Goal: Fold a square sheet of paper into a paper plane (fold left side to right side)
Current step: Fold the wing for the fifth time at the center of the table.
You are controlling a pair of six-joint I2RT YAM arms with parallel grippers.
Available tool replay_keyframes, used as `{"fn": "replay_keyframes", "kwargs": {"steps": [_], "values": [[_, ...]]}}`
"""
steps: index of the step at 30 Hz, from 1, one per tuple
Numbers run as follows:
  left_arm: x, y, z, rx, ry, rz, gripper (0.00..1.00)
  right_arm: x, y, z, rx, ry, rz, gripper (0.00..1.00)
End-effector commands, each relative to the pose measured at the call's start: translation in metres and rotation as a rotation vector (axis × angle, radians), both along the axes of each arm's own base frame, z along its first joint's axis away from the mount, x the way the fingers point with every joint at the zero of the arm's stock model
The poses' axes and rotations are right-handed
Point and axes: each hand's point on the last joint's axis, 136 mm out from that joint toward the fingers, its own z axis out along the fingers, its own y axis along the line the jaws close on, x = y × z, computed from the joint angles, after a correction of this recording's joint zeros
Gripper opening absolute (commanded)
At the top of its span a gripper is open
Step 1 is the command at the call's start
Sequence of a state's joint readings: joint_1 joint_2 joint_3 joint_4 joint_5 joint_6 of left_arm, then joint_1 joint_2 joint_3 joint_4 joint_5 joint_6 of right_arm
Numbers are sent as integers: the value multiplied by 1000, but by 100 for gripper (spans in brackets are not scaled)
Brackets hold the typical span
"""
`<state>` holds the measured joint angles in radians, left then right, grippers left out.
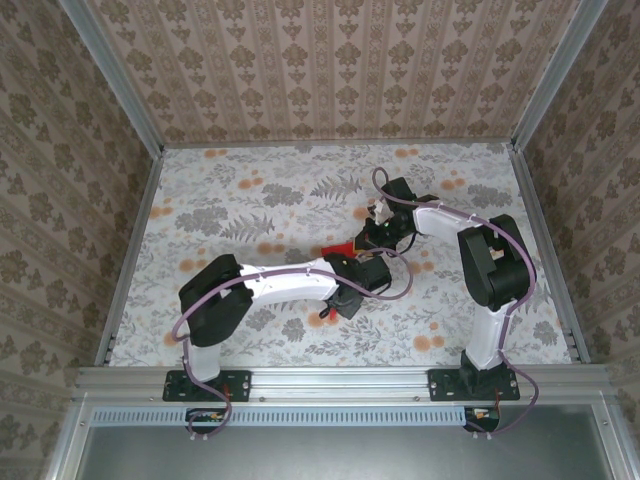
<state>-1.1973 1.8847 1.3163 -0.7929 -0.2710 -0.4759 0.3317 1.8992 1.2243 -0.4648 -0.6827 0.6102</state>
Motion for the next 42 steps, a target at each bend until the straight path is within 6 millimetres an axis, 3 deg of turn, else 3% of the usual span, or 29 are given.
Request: {"fn": "replay_keyframes", "kwargs": {"steps": [1, 13, 17, 24, 30, 42], "values": [[-1, -1, -2, 18, -3, -4, 32, -2, -2, -8, -35, 39, -11, 0], [-1, 0, -9, -6, 21, 12, 16, 2, -4, -6, -48, 9, -11, 0], [1, 2, -9, -58, 37, 36, 13, 14, -12, 7, -60, -74, -47, 10], [13, -1, 3, -216, 73, 73, 9, 29, -60, 42, -158, -262, -166, 32], [21, -7, 17, -370, 121, 94, 8, 16, -102, 46, -208, -318, -227, 43], [35, -25, 20, -637, 330, 183, 6, -16, -84, 22, -123, -352, -138, 51]]}}
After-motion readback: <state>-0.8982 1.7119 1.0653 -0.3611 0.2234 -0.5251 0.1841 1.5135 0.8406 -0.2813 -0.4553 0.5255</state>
